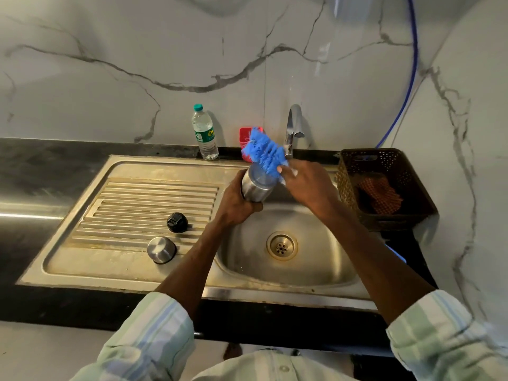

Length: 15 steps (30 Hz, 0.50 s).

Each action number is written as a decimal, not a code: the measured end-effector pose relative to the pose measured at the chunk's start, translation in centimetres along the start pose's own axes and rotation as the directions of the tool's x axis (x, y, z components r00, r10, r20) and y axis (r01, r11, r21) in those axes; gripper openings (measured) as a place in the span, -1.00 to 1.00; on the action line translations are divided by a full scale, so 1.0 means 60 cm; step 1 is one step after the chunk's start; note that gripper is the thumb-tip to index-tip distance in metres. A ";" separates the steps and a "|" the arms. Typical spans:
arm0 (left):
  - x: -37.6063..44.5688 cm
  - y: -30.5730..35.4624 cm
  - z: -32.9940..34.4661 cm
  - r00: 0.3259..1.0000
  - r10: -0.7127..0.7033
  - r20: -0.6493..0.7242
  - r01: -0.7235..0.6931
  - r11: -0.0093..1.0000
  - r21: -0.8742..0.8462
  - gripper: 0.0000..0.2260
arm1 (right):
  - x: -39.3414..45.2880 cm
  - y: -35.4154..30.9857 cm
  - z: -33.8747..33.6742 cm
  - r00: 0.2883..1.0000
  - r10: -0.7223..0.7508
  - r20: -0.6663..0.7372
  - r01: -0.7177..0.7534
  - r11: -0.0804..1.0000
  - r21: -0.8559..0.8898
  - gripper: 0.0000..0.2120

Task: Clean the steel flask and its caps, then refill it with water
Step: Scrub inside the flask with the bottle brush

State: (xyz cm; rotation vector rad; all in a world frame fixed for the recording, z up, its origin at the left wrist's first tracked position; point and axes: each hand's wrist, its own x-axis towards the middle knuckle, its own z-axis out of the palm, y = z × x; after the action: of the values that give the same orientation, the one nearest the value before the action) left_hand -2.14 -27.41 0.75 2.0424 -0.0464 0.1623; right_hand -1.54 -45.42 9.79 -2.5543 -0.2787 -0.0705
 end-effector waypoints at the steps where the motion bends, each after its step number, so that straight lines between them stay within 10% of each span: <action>1: -0.002 0.000 0.001 1.000 -0.011 -0.007 0.011 1.000 -0.013 -0.28 | -0.006 -0.004 0.001 1.000 -0.020 -0.002 0.020 1.000 -0.005 -0.66; 5: 0.000 0.005 0.002 0.999 -0.049 -0.019 0.049 0.999 0.007 -0.53 | -0.042 -0.021 0.016 0.985 -0.170 0.017 0.171 0.981 -0.088 -0.65; 9: -0.003 0.006 0.002 1.000 -0.024 -0.015 0.024 1.000 0.008 -0.26 | -0.004 0.004 0.002 0.999 0.002 -0.033 -0.002 1.000 0.013 -0.66; 15: -0.007 0.008 0.006 0.999 -0.032 -0.021 0.033 0.998 0.051 -0.38 | -0.027 -0.003 0.011 1.000 -0.024 0.010 0.025 0.999 -0.047 -0.65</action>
State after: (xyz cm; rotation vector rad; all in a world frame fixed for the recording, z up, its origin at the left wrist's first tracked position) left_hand -2.57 -27.98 0.92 2.0908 0.0036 0.1649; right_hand -3.16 -45.21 9.19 -2.5989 -0.3154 -0.0758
